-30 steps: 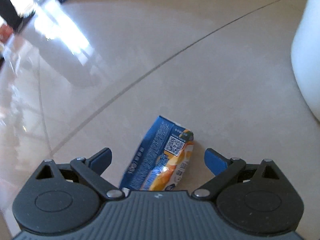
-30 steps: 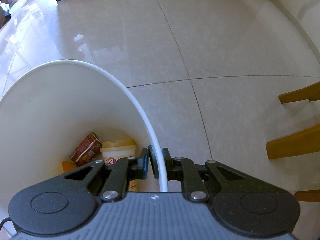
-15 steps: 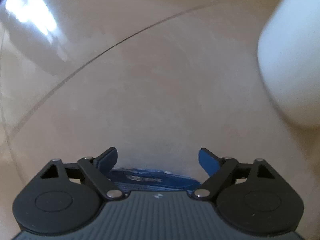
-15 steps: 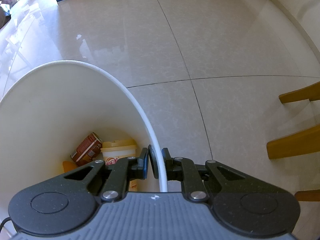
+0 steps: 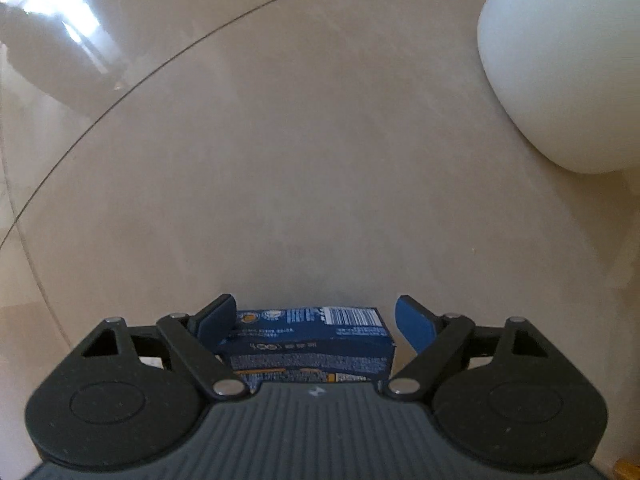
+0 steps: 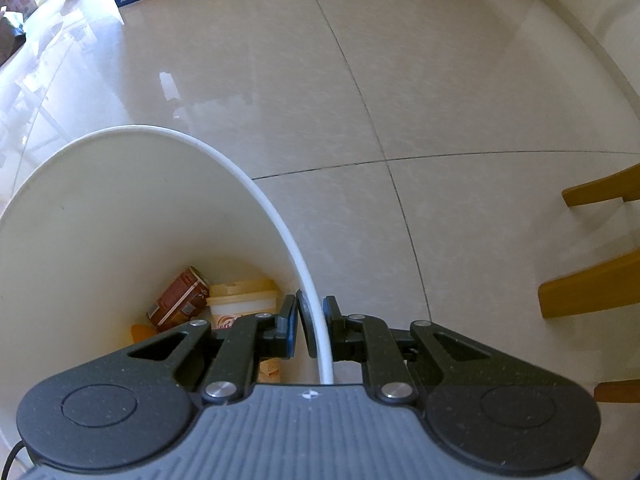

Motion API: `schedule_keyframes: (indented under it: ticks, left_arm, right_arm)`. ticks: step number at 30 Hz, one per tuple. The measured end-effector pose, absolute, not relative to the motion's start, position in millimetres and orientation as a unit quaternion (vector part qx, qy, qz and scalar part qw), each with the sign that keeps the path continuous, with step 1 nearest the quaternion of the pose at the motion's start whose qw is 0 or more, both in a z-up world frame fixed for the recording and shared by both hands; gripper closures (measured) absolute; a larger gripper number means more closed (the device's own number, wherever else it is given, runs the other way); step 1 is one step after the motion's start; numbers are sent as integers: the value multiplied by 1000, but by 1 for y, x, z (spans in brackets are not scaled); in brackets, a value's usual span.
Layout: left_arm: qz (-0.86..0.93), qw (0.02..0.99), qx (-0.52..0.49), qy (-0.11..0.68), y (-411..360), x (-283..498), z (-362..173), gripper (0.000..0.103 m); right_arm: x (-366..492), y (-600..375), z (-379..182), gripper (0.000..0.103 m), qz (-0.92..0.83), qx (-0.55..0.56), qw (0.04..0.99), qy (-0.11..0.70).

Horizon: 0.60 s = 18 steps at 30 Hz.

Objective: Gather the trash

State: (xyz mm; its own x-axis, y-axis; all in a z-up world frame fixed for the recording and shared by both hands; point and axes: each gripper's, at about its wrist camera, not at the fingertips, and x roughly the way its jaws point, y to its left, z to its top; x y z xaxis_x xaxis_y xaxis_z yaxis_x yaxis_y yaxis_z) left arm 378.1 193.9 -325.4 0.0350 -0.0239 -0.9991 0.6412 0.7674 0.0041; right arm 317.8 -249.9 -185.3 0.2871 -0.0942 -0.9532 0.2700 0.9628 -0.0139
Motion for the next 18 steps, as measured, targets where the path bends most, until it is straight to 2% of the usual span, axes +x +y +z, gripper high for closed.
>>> schedule_keyframes:
  ticks: [5,9,13,18]
  left_arm:
    - [-195,719,195,638,198,369,-292,16]
    - [-110,725,104,672,209,377,-282,16]
    - [-28,702,-20,711,227,373,-291,16]
    - [54,706,-86,701,247,368,-311,17]
  right_arm:
    - [318,-251,-185,87,-115,78,799,585]
    - [318,-252,-183,87,-114,83,799,584]
    - [317,-253,-182,87,-111,90,800,583]
    - [315,-254,-179,87,-111,92,803,578]
